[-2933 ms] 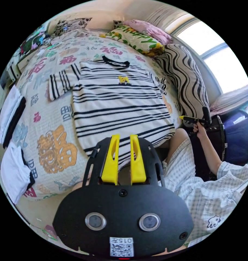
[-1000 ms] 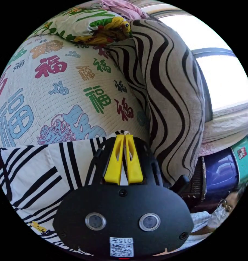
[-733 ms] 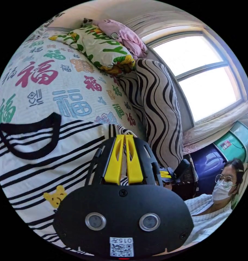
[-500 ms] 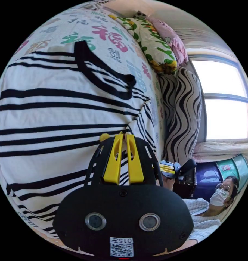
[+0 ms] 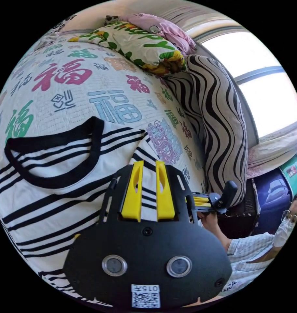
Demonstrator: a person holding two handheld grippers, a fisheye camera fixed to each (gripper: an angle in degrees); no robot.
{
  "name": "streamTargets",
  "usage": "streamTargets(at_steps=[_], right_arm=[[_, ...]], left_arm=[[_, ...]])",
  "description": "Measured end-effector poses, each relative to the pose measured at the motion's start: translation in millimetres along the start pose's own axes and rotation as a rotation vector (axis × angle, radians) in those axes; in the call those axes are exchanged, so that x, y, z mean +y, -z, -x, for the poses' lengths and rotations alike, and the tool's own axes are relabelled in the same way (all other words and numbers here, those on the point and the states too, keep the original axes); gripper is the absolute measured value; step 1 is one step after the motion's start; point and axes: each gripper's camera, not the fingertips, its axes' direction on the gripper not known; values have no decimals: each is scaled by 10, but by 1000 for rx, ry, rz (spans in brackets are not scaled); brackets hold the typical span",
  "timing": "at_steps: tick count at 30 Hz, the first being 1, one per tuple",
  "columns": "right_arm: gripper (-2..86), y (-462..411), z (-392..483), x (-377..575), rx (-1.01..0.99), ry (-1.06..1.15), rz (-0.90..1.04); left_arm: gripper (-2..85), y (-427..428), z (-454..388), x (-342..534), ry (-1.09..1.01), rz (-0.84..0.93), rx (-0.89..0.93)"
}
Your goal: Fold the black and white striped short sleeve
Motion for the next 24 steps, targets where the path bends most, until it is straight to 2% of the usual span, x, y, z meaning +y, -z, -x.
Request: streamTargets(at_steps=[2,6,13,19,23,24], right_arm=[[20,23,-146,150,-2,-23,-1],[10,38,-372,399,-44,-40,-17],[8,141,-205,605,-53,90,-149],[-1,-624,198,622,-89,201,8],[-5,-1326,327,877,-4,248,214],[-5,-1367,349,935,9,258,205]], left_arm=[[39,-313,-88,-316,42,31,-5],[5,-403,-132,-597,79,29,-33],[29,490,-363,-501,40,-74,50],[20,1153,-444,1,25,-19,-94],[-4,1438,-374,-37,46,-18,-130],[-5,1484,-382,-65,43,-22,-132]])
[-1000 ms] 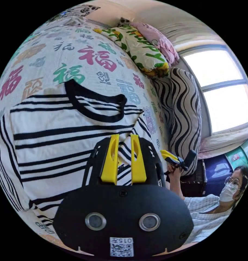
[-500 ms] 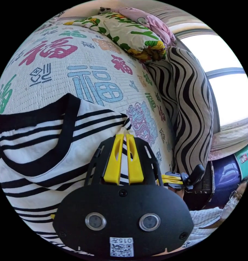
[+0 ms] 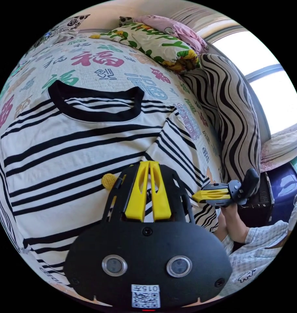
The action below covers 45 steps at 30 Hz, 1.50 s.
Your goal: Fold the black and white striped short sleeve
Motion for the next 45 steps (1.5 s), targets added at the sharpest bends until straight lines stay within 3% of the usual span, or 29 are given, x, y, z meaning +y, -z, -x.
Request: streamTargets(at_steps=[6,9,15,17,22,26,31,39,45], right_arm=[[-6,-328,172,302,75,-22,26],[-5,-336,232,665,60,-91,-29],[-2,-551,557,870,12,-100,3],[0,-694,809,634,-19,-53,10],[2,-1193,1455,-229,-37,69,31],[6,-1798,2060,-1071,-70,180,58],[25,-2734,2628,-2047,-12,277,113],[68,-4704,2834,-3357,21,111,333],[83,-5711,2958,-3648,259,108,444]], left_arm=[[-6,775,-35,-90,73,-72,-50],[3,1632,70,218,102,-179,-21],[54,3619,943,1687,321,-440,-91],[64,4109,1495,2327,484,-524,-138],[84,4450,2273,2833,649,-660,-49],[105,4598,2658,2555,665,-736,71],[100,4770,2787,2168,650,-745,80],[10,5041,2901,1997,750,-731,225],[-5,5277,2741,1740,712,-724,252]])
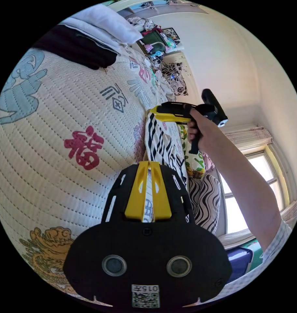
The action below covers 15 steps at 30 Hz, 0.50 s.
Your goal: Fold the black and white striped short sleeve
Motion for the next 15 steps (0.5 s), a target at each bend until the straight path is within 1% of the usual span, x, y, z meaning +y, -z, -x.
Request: streamTargets(at_steps=[4,5,7,9,12,14,15], right_arm=[[42,-386,92,-106,78,4,64],[27,-429,93,-74,105,8,61],[11,-431,51,11,94,23,45],[4,-316,-54,171,49,29,-11],[0,24,-407,637,-30,25,-141],[0,310,-851,1174,-129,-1,-246],[0,374,-977,1333,-157,-8,-274]], left_arm=[[-5,40,-257,-45,-39,-12,-8],[-5,52,-347,-41,-56,-17,-23],[-5,71,-510,-25,-95,-28,-46],[-6,74,-713,14,-147,-41,-63],[-6,53,-1191,157,-301,-68,-86],[-7,17,-1693,376,-479,-103,-84],[-7,-9,-1827,447,-529,-105,-81]])
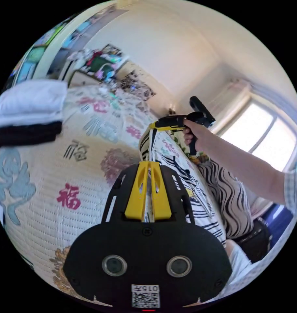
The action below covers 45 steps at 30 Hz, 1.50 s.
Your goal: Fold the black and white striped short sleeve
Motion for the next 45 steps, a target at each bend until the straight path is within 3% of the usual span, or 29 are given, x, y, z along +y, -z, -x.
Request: streamTargets(at_steps=[5,11,14,19,24,28,34,38,41,45], right_arm=[[5,682,-1156,1481,-112,-127,-136],[33,370,-2337,2919,-73,-414,-25],[49,391,-2573,3288,-48,-480,-33],[65,405,-2337,3188,-20,-322,-53],[67,46,-2066,2763,27,-217,24],[10,-214,-2105,2737,121,-200,128],[-2,168,-2135,2734,20,-192,8],[-4,222,-1782,2272,104,-92,-32],[-6,-5,-1474,1904,18,52,-2],[-8,-250,-1491,1537,108,-50,22]], left_arm=[[-3,-453,-1349,242,-403,83,123],[43,-1357,-1926,768,-481,339,199],[60,-1415,-2004,849,-512,316,172],[84,-1654,-1806,947,-469,327,13],[86,-2004,-1562,1091,-408,404,48],[68,-2342,-1357,1238,-368,535,20],[35,-2228,-1115,1238,-378,459,110],[89,-2143,-749,1241,-335,316,54],[111,-2349,-528,1339,-309,372,70],[111,-2543,-369,1478,-305,444,45]])
